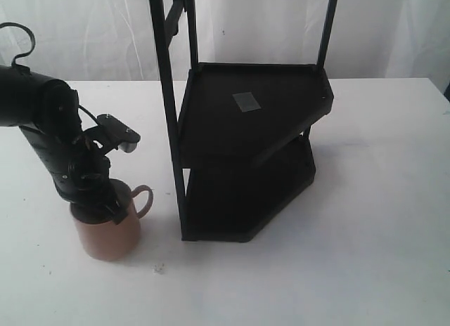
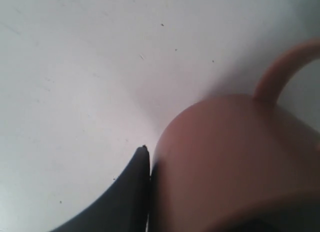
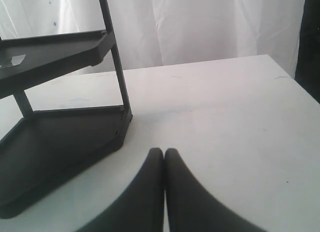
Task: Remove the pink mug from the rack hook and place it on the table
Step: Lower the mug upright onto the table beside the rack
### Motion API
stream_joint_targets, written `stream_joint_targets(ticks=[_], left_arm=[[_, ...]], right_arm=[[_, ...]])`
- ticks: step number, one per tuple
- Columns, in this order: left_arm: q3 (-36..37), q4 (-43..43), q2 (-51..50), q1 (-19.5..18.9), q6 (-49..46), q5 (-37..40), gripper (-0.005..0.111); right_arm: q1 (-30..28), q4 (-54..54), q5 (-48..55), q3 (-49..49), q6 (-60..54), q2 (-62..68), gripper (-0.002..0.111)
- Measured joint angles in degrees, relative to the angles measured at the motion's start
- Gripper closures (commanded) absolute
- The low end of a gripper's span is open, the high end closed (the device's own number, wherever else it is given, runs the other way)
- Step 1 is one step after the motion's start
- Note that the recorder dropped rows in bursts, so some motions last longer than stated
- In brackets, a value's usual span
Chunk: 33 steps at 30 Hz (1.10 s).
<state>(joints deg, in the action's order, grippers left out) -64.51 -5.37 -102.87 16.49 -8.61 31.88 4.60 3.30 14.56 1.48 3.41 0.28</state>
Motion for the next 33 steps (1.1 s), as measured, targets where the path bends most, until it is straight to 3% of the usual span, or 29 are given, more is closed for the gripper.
stream_joint_targets(ticks=[4,11,33], left_arm=[[-0.1,0.0,-0.4,0.0,0.4,0.0,0.103],[-0.1,0.0,-0.4,0.0,2.0,-0.4,0.070],[-0.1,0.0,2.5,0.0,2.4,3.1,0.069]], right_arm=[[0.0,0.0,0.0,0.0,0.0,0.0,0.108],[0.0,0.0,0.0,0.0,0.0,0.0,0.108],[0.0,0.0,0.0,0.0,0.0,0.0,0.108]])
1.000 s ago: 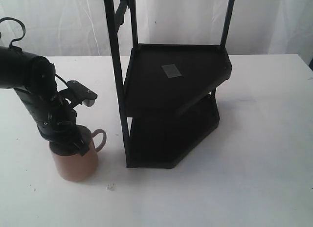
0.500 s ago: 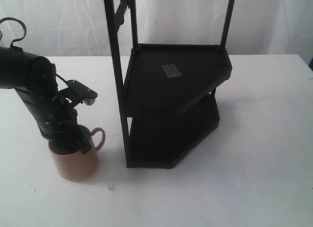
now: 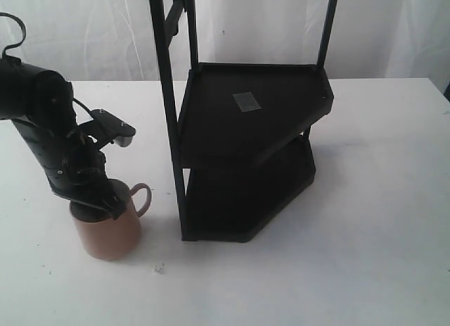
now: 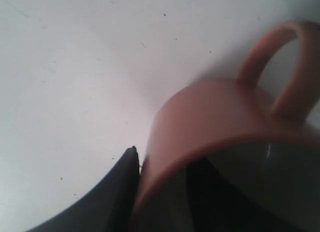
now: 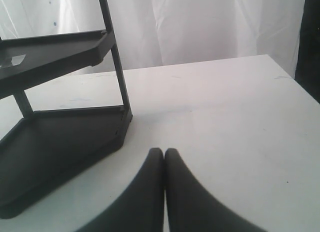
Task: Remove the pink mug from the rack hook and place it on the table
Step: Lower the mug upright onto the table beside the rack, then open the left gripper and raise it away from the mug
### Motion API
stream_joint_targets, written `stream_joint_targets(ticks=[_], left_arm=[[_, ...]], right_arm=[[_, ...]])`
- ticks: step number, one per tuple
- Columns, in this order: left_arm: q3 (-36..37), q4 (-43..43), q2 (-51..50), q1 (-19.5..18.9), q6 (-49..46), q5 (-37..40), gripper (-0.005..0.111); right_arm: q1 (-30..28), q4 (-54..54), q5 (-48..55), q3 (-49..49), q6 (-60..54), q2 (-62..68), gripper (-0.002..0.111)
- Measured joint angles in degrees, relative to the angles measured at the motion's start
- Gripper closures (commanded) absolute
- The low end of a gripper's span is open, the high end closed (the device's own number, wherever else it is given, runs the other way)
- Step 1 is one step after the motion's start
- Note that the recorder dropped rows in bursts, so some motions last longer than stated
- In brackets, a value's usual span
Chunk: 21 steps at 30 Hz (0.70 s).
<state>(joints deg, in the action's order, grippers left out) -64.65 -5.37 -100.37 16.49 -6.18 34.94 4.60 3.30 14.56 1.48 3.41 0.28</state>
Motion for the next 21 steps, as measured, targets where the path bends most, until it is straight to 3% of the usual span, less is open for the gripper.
stream_joint_targets(ticks=[21], left_arm=[[0.0,0.0,5.4,0.0,0.0,3.2,0.069]], right_arm=[[0.0,0.0,0.0,0.0,0.0,0.0,0.108]])
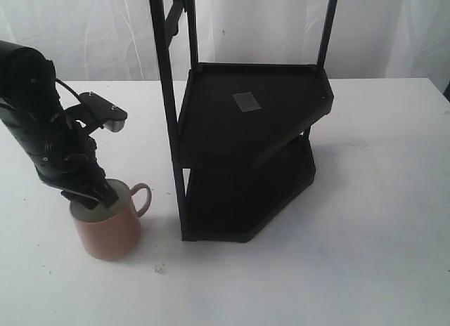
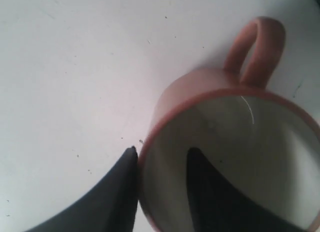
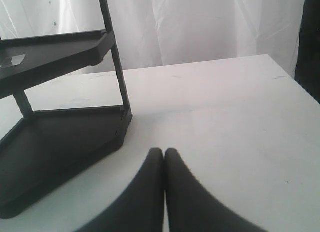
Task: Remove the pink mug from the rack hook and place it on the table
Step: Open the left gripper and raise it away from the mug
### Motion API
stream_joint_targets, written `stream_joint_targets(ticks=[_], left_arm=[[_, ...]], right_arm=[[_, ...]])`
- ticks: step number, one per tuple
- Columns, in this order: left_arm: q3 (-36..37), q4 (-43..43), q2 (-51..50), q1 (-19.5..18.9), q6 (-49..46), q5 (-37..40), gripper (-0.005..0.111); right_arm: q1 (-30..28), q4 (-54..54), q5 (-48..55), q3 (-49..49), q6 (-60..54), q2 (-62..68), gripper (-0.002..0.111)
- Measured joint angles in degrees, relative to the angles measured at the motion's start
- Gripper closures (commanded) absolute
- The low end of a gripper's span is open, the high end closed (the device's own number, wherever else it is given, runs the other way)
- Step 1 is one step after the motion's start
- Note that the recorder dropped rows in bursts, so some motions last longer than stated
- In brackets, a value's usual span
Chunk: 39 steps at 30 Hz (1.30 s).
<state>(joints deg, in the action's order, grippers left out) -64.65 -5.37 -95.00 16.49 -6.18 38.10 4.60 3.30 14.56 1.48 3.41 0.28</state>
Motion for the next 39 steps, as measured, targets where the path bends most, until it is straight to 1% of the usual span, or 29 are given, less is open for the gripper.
stream_joint_targets(ticks=[14,21,26,28,35,36,39], left_arm=[[0.0,0.9,4.8,0.0,0.0,1.2,0.069],[0.0,6.7,7.6,0.0,-2.9,1.5,0.069],[0.0,13.9,10.9,0.0,-8.0,2.4,0.070],[0.0,16.5,12.4,0.0,-9.5,3.1,0.074],[0.0,19.1,19.8,0.0,-10.5,4.5,0.104],[0.0,19.3,20.7,0.0,-10.5,4.5,0.107],[0.0,19.4,23.7,0.0,-10.6,5.1,0.107]], right_arm=[[0.0,0.0,0.0,0.0,0.0,0.0,0.108],[0.0,0.0,0.0,0.0,0.1,0.0,0.108],[0.0,0.0,0.0,0.0,0.1,0.0,0.108],[0.0,0.0,0.0,0.0,0.1,0.0,0.108],[0.0,0.0,0.0,0.0,0.1,0.0,0.108],[0.0,0.0,0.0,0.0,0.1,0.0,0.108],[0.0,0.0,0.0,0.0,0.1,0.0,0.108]])
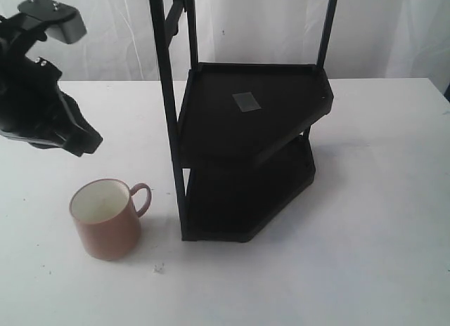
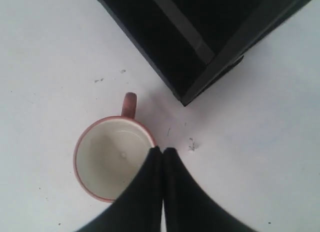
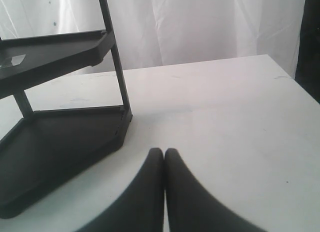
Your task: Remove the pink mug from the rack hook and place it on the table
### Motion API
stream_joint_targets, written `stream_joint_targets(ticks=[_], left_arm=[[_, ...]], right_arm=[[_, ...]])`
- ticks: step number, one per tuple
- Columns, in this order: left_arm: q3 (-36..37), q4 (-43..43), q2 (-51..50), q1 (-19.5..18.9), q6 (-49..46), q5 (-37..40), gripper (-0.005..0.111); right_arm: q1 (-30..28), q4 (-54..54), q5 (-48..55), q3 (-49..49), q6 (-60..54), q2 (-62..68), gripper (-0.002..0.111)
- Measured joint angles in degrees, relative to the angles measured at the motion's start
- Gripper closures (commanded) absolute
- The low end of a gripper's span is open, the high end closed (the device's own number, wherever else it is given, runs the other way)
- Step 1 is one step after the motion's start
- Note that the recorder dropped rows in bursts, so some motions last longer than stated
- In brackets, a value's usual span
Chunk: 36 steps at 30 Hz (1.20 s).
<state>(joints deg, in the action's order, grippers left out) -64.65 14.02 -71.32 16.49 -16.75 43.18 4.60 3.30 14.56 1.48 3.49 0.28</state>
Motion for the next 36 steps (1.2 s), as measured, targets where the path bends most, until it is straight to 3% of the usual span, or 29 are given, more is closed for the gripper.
stream_joint_targets(ticks=[6,15,19,27,33,36], left_arm=[[2.1,1.8,9.1,0.0,0.0,-0.1,0.107],[17.1,10.7,30.3,0.0,0.0,-6.5,0.107],[19.6,12.8,37.8,0.0,2.2,-6.2,0.107],[19.9,9.8,43.2,0.0,4.5,-8.7,0.107],[20.3,7.7,43.6,0.0,-0.6,-8.8,0.107],[23.4,6.8,43.8,0.0,-1.7,-13.0,0.107]], right_arm=[[0.0,0.0,0.0,0.0,0.0,0.0,0.108],[0.0,0.0,0.0,0.0,0.0,0.0,0.108],[0.0,0.0,0.0,0.0,0.0,0.0,0.108],[0.0,0.0,0.0,0.0,0.0,0.0,0.108],[0.0,0.0,0.0,0.0,0.0,0.0,0.108],[0.0,0.0,0.0,0.0,0.0,0.0,0.108]])
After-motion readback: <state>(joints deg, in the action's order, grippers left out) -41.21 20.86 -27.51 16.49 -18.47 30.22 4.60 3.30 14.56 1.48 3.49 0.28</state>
